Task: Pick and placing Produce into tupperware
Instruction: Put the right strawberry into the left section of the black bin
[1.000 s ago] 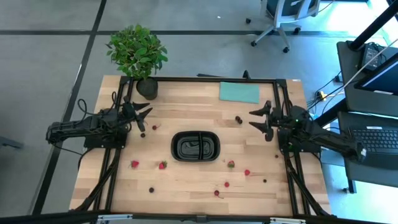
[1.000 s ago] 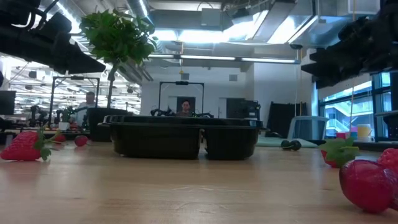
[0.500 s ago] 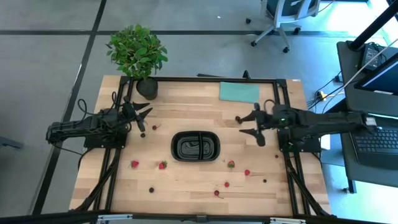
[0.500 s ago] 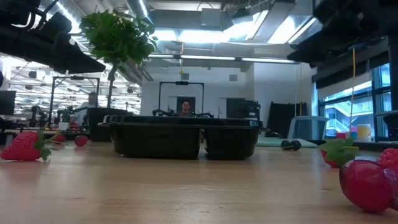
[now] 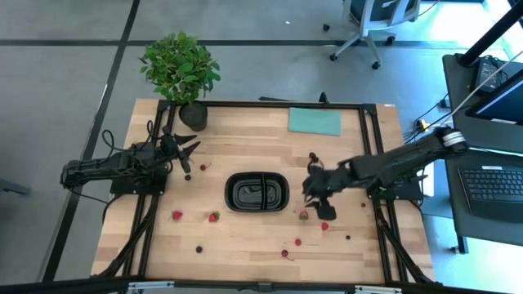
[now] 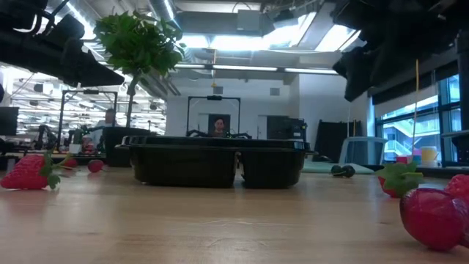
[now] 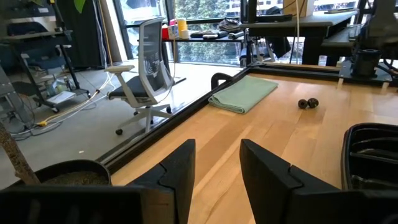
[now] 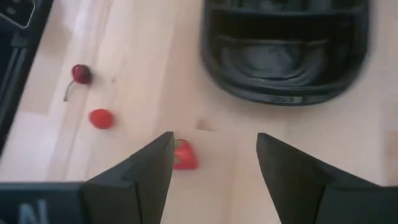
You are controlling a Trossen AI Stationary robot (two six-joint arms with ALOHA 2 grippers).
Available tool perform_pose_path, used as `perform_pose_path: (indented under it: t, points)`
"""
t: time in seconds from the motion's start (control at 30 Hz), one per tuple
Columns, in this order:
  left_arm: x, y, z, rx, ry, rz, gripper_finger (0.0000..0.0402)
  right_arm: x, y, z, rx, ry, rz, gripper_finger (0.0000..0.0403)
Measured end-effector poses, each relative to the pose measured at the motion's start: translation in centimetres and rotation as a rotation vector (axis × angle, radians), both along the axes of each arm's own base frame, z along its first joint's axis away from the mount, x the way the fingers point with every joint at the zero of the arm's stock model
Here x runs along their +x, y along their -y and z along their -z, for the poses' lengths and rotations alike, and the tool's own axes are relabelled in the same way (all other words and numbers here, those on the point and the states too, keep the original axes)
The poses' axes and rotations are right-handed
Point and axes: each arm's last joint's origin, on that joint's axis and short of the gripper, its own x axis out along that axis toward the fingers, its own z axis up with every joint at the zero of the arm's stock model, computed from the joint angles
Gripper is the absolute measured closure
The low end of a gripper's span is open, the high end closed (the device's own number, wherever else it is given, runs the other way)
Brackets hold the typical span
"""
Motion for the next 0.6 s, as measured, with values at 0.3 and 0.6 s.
perform_pose_path:
  t: [0.3,0.6]
  points:
    - [0.0,0.0,0.0,0.000,0.001,0.000,0.0282,2.1,-4.0,1.0,-0.046,-0.175,0.028,0.0173]
    - [0.0,0.0,0.0,0.000,0.000,0.000,0.0282,2.1,-4.8,2.4,-0.113,-0.237,0.030,0.0173]
